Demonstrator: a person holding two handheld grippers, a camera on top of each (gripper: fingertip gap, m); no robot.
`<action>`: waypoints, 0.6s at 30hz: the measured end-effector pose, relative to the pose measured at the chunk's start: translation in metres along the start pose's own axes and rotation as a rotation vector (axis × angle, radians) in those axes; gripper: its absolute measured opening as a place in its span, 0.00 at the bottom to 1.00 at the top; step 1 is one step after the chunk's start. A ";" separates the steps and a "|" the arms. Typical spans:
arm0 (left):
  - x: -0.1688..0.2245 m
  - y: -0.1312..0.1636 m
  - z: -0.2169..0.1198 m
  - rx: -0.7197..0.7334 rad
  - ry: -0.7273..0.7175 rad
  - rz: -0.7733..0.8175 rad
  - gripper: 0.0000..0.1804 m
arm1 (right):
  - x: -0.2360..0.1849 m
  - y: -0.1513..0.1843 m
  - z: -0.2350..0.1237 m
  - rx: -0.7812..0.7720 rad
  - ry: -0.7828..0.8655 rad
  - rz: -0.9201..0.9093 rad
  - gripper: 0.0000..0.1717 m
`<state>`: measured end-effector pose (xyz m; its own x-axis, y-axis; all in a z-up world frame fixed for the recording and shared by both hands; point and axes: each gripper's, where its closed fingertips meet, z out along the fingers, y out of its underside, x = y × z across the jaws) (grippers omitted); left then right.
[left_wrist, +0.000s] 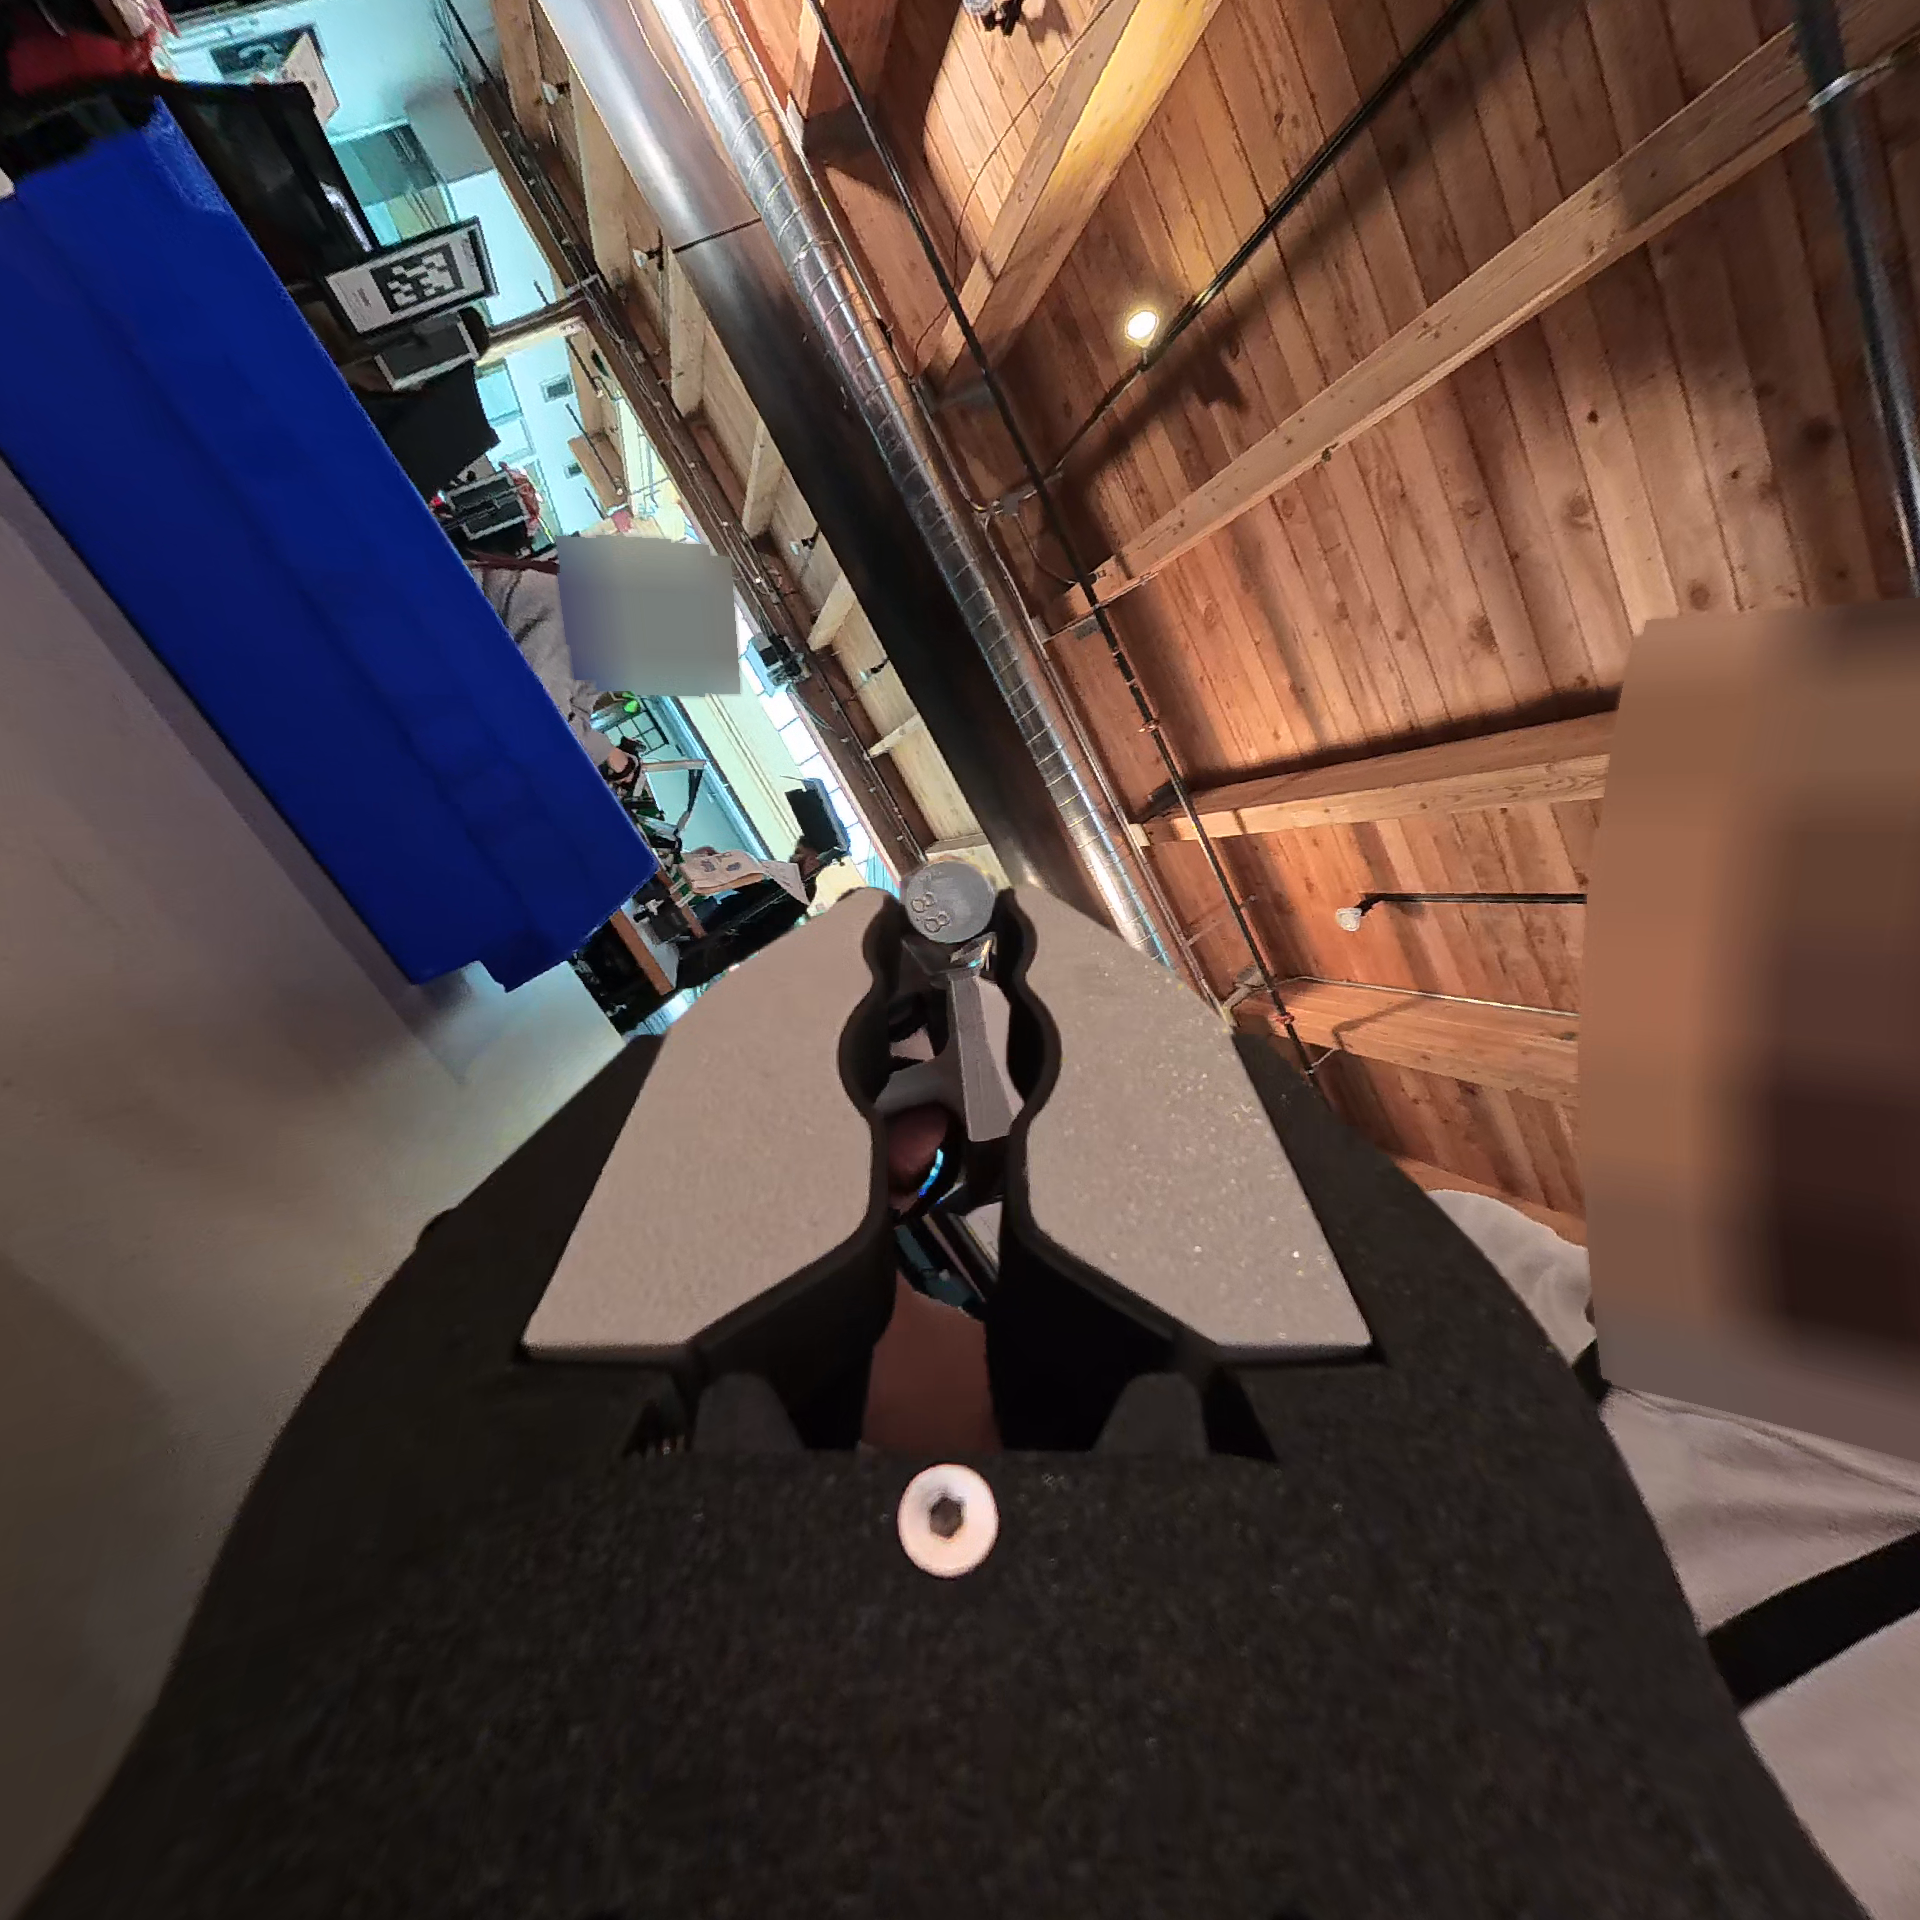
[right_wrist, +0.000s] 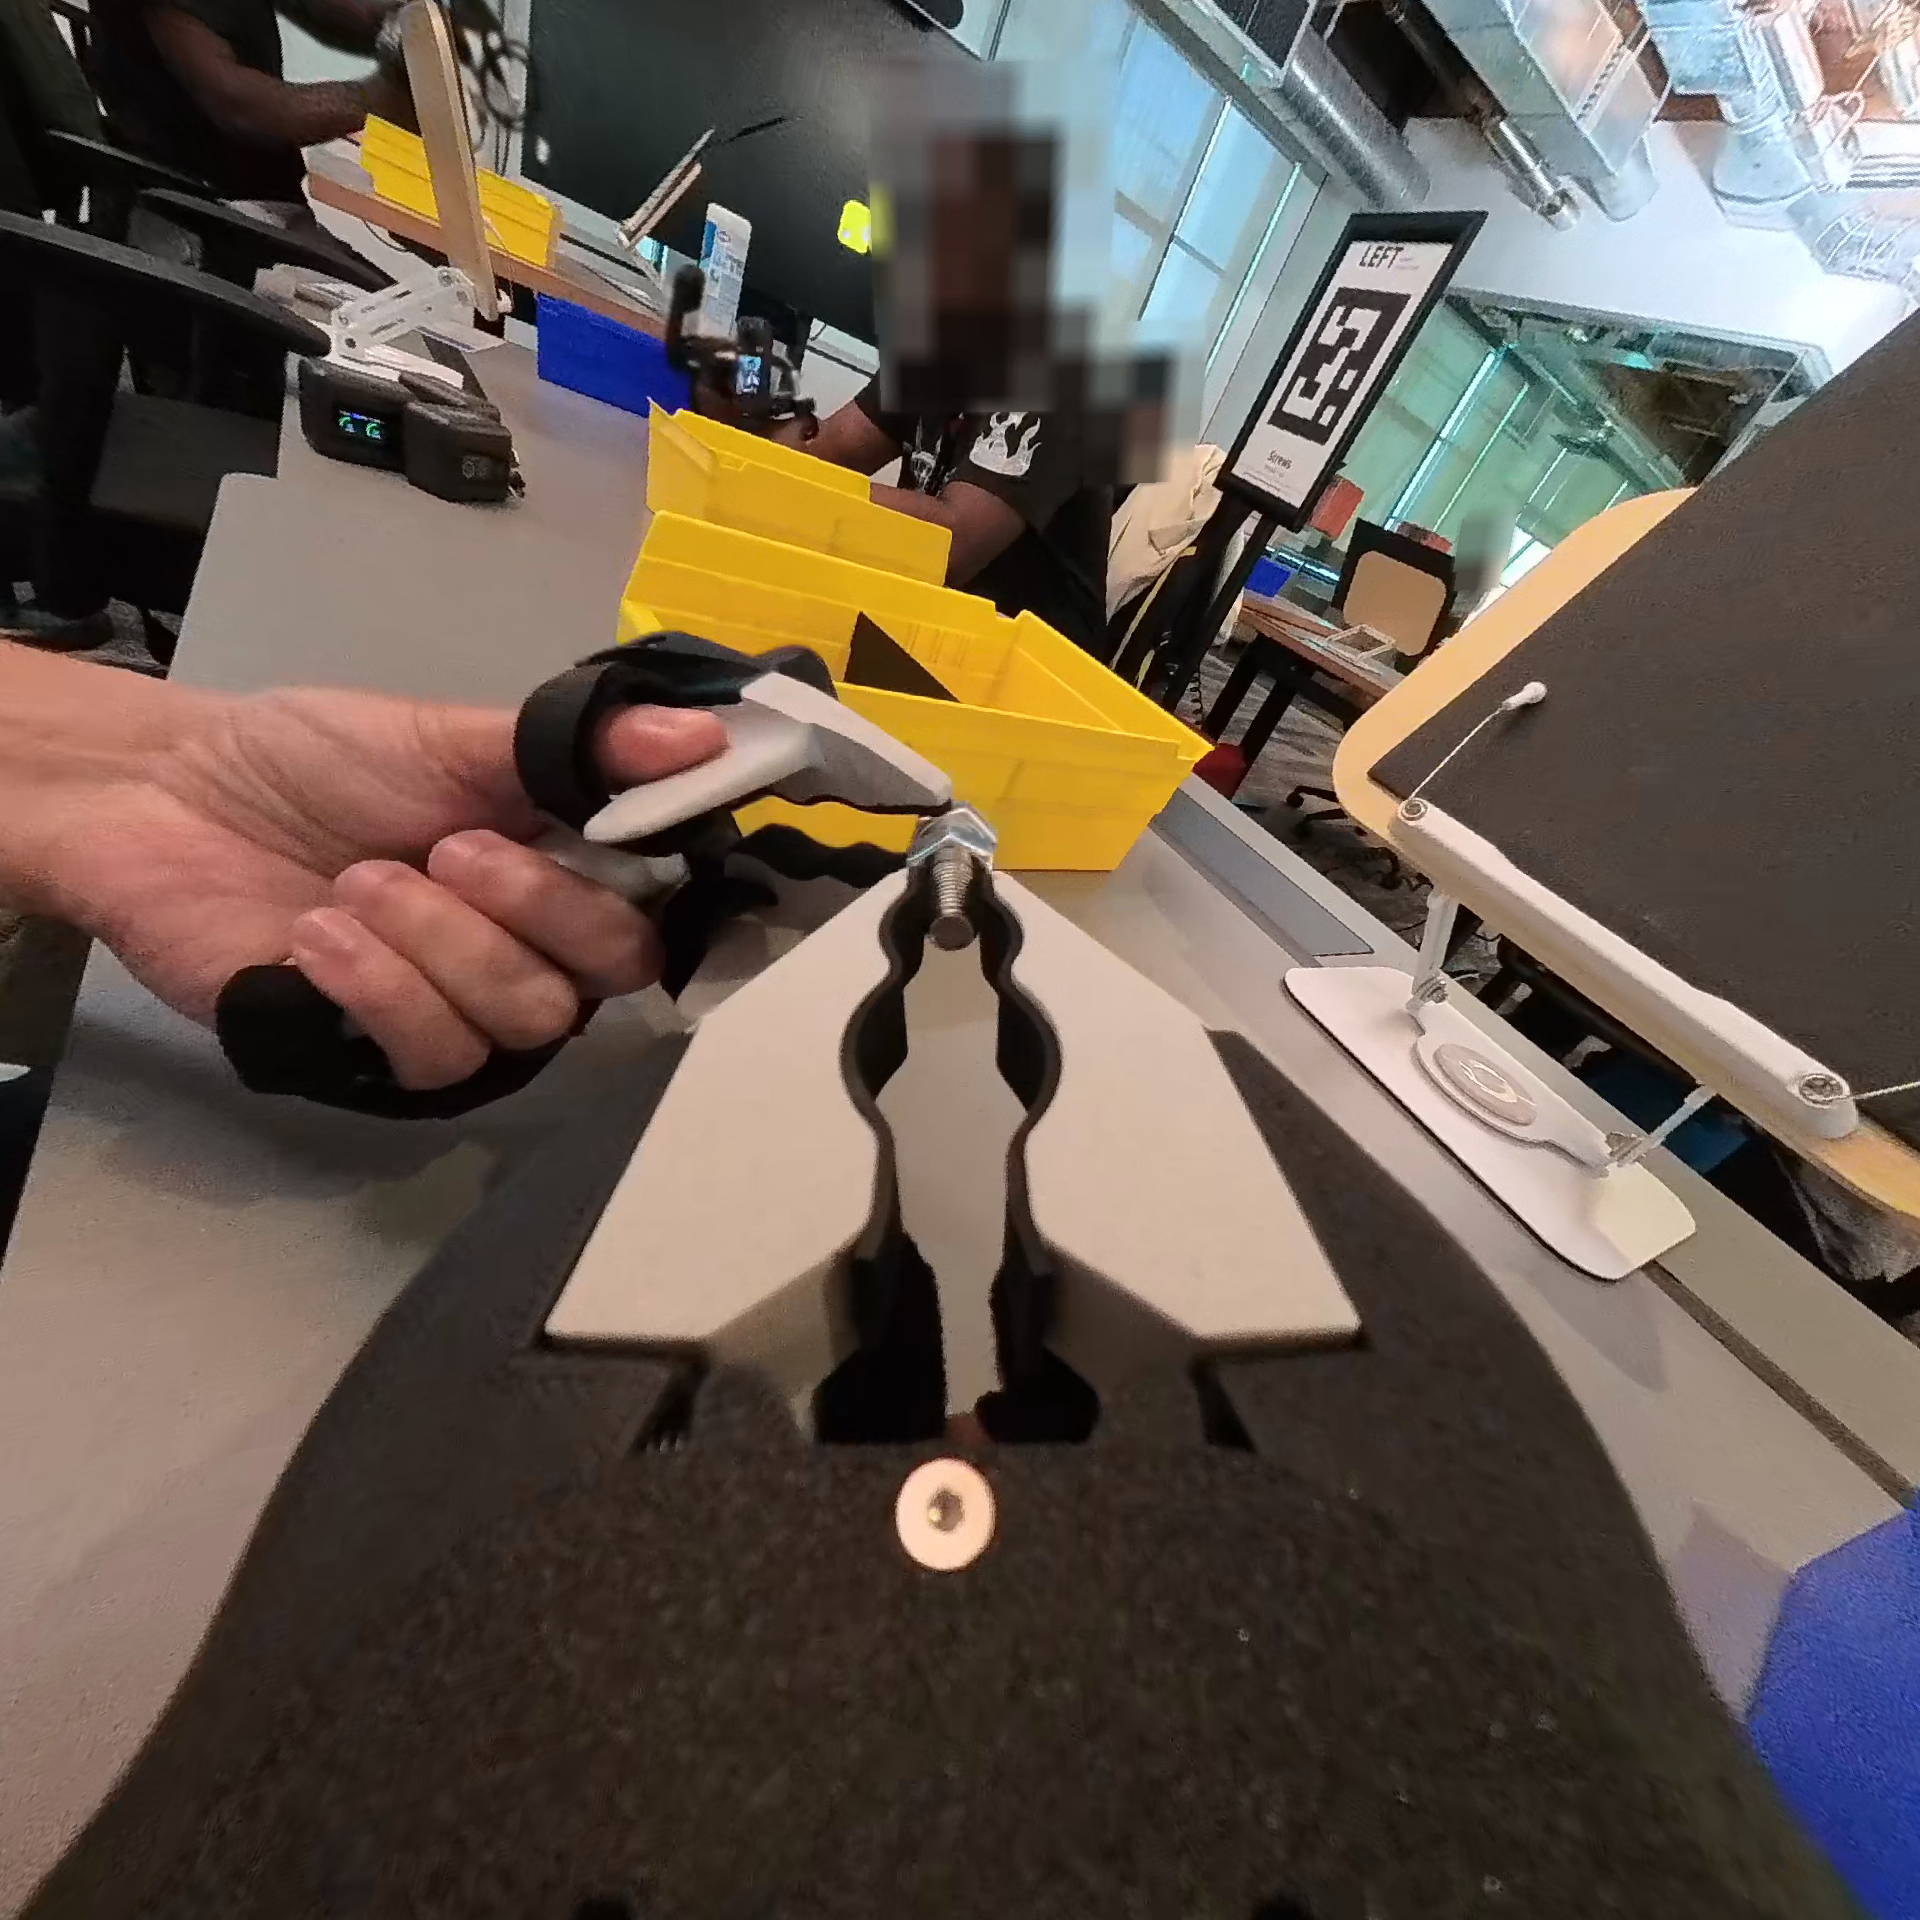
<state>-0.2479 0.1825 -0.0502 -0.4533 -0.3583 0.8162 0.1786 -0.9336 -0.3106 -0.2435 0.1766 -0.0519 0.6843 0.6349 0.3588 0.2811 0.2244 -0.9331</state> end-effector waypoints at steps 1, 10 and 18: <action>0.001 0.001 0.000 -0.002 0.007 -0.005 0.09 | 0.000 -0.001 -0.001 0.002 0.001 -0.005 0.05; 0.020 0.017 0.003 -0.239 -0.083 0.420 0.25 | 0.098 -0.049 -0.051 -0.015 0.252 -0.112 0.05; 0.001 0.020 0.003 -0.284 -0.149 0.404 0.23 | 0.260 0.136 -0.147 -0.629 0.463 0.421 0.05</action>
<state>-0.2423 0.1632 -0.0537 -0.2641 -0.7052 0.6580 0.0605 -0.6930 -0.7184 0.0719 0.2637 -0.0815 0.9796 0.1795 0.0906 0.1695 -0.4946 -0.8524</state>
